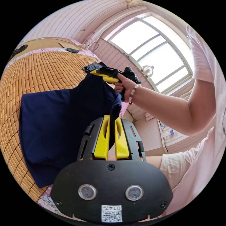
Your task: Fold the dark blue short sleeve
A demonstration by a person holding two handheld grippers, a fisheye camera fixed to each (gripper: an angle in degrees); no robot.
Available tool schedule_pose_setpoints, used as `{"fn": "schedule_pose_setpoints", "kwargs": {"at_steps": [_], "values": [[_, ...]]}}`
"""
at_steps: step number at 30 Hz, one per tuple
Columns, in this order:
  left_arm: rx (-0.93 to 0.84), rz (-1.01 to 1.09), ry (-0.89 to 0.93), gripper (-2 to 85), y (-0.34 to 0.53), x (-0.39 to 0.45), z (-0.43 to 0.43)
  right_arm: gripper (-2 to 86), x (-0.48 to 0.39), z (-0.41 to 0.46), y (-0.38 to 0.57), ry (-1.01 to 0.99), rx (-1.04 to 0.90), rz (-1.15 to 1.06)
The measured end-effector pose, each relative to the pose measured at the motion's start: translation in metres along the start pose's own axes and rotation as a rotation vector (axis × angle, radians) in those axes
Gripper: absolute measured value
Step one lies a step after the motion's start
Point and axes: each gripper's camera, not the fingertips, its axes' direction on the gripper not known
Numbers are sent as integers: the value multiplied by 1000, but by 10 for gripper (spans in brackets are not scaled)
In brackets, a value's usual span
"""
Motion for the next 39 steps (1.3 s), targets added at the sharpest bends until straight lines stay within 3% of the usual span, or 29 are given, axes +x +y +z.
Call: {"fn": "schedule_pose_setpoints", "kwargs": {"at_steps": [6,10,14,19,23,26,31,34,39], "values": [[76,-194,-174,27,30,-51,-89,47,-84,122,-10,-23,-172,-107],[1,-306,-428,46,73,-84,-127,98,-119,226,6,34,-354,-189],[-142,-411,-579,70,107,-105,-147,117,-162,244,10,129,-393,-405],[-50,-526,-567,95,116,-112,-182,122,-203,262,-8,390,-441,-622],[-19,-598,-463,133,103,-122,-188,157,-226,317,-7,521,-605,-805],[-42,-592,-515,123,103,-127,-180,144,-230,352,6,575,-726,-884],[-91,-470,-613,40,98,-112,-179,66,-245,353,17,482,-716,-886],[-89,-516,-521,5,95,-108,-200,48,-259,334,11,439,-658,-814],[-39,-382,-515,-7,80,-50,-264,40,-312,277,17,366,-572,-769]]}}
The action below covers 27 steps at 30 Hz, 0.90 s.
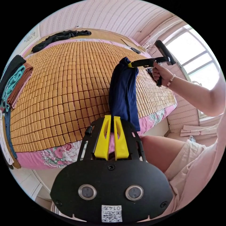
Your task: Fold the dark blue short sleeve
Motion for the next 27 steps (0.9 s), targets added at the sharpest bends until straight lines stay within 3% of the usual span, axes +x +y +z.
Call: {"fn": "schedule_pose_setpoints", "kwargs": {"at_steps": [6,9,13,17,22,27], "values": [[145,41,-39,-8,8,15,-138,31,-67,-86,-26,-68,113,-3],[266,-17,-89,-8,6,-9,-203,29,-125,-117,-89,-44,144,-143],[466,-122,-219,-3,8,-75,-292,33,-237,-132,-223,-60,187,-395],[615,-313,-415,46,15,-170,-350,65,-372,-85,-386,-95,102,-602],[483,-546,-422,103,46,-249,-336,125,-466,31,-489,99,-110,-559],[375,-462,-401,94,97,-202,-325,138,-439,59,-412,93,-219,-504]]}}
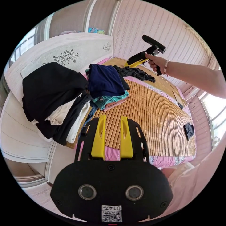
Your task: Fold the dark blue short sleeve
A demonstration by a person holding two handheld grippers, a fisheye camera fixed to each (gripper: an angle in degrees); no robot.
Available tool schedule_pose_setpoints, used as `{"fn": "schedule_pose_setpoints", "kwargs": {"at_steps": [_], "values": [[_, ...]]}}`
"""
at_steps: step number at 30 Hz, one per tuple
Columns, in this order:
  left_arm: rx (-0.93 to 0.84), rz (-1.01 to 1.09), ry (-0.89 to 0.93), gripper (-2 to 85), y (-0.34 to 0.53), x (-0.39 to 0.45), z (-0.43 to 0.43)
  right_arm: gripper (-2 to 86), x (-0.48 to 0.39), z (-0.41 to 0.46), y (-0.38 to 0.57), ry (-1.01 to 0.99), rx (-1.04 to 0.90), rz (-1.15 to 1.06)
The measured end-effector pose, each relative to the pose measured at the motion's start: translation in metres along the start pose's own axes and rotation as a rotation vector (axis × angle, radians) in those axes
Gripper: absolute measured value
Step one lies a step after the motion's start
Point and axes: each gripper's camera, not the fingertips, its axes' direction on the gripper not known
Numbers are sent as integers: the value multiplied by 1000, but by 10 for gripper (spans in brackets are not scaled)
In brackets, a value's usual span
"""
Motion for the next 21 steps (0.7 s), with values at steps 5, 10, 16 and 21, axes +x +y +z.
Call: {"fn": "schedule_pose_setpoints", "kwargs": {"at_steps": [5,10,16,21], "values": [[-55,157,78,83,34,67,-30,135,-3,35,244,-28,-300,255],[-12,399,207,81,14,162,-34,134,-10,2,490,-51,-487,718],[123,743,229,80,12,325,-44,131,-42,-58,742,-11,-338,1302],[193,737,273,82,46,444,-44,95,-82,-46,893,-85,-269,1512]]}}
